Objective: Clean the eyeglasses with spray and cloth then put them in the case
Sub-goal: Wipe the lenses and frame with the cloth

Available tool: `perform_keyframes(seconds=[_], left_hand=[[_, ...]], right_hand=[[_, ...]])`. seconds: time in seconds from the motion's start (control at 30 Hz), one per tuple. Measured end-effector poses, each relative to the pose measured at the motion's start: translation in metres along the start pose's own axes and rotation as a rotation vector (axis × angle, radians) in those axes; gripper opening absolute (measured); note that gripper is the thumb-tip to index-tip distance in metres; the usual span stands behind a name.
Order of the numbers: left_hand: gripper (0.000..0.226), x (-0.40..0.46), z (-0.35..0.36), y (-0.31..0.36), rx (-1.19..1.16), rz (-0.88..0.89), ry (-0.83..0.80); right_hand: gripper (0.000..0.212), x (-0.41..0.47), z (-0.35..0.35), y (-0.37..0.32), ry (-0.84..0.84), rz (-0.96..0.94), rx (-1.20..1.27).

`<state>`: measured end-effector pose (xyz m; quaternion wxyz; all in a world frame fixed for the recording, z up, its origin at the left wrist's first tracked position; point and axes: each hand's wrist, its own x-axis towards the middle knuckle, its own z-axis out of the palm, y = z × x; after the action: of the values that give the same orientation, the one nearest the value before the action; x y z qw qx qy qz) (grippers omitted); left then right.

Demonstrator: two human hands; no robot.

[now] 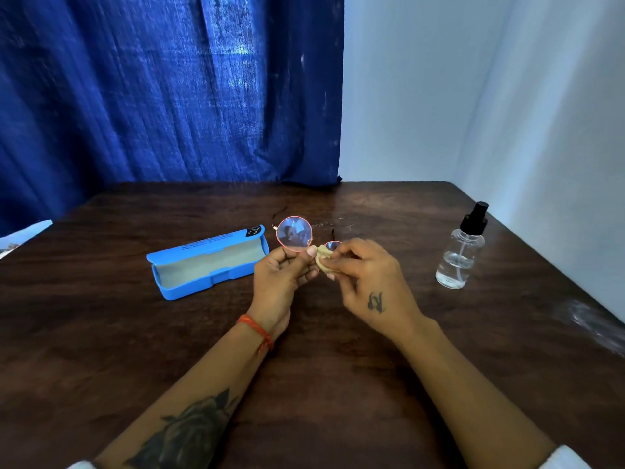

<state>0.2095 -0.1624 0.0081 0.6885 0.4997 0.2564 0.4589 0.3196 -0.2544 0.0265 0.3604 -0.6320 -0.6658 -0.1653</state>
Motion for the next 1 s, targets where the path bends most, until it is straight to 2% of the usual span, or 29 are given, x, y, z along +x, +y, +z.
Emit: perform_keyframes(seconds=[0.1,0.23,0.33,0.57,0.8,0.9,1.0], left_hand=[[0.001,0.001,0.000,0.001,0.009,0.003,0.013],[0.001,0.004,-0.001,0.002,-0.006,0.009,0.020],[0.002,0.003,-0.001,0.002,-0.004,0.016,-0.001],[0.009,0.003,-0.001,0.001,0.004,0.019,-0.022],[0.013,0.006,0.003,-0.001,0.046,0.054,-0.026],[0.012,0.006,0.004,-0.001,0.059,0.063,-0.061],[0.012,0.006,0.005,-0.002,0.066,0.076,-0.088]], right_hand=[[0.026,0.002,-0.002,0.003,0.029,0.049,0.013],[0.023,0.003,-0.002,0.009,0.176,0.147,-0.016],[0.024,0.002,0.005,0.004,0.201,0.109,-0.083],[0.031,-0.002,0.007,-0.004,0.091,-0.036,-0.035],[0.014,0.000,0.004,0.000,0.232,0.151,-0.034],[0.012,0.003,0.004,0.000,0.315,0.155,-0.078],[0.014,0.002,0.007,-0.002,0.325,0.059,-0.048]])
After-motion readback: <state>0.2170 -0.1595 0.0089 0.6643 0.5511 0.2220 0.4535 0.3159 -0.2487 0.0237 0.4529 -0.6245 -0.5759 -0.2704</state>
